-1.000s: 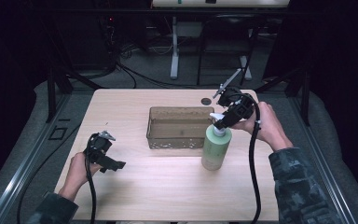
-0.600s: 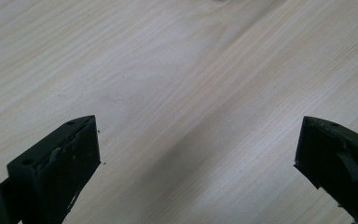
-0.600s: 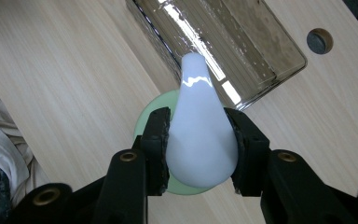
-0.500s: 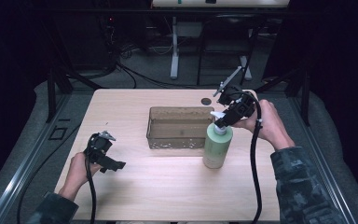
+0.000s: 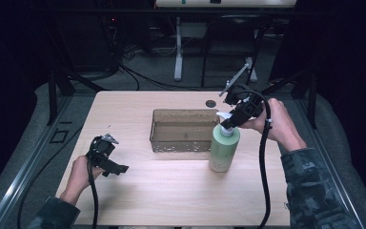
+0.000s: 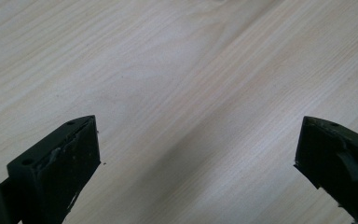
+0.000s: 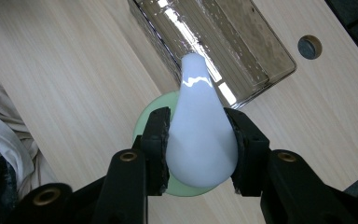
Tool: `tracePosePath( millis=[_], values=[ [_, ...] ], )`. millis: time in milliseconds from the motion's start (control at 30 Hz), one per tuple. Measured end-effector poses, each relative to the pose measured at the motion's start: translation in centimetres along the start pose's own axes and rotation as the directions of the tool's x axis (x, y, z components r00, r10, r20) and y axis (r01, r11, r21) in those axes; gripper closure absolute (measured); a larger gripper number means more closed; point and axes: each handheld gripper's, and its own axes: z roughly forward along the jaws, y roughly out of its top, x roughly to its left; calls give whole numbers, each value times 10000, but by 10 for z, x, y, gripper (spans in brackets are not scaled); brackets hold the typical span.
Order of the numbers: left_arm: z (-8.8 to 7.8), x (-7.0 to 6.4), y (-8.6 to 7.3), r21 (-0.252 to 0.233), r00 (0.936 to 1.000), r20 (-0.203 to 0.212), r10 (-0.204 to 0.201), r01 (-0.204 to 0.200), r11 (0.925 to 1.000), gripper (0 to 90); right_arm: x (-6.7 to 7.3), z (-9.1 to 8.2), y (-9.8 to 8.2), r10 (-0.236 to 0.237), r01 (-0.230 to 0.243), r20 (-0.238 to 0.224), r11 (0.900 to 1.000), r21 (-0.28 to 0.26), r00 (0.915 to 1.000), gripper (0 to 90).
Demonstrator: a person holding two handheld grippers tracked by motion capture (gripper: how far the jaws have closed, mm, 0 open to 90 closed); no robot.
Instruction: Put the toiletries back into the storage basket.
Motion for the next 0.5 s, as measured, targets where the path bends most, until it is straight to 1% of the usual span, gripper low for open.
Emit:
tracePosePath(
  millis=[200,500],
  values=[
    [-1,-1,-1,-13,10000,-15,21,-21,10000,0,2,-3,1,-87,87,-2,10000,41,10000,631],
    [0,0,0,37,10000,-1,43,-43,10000,0,2,-8,5,-167,167,-54,9999,6,9998,630]
  ],
)
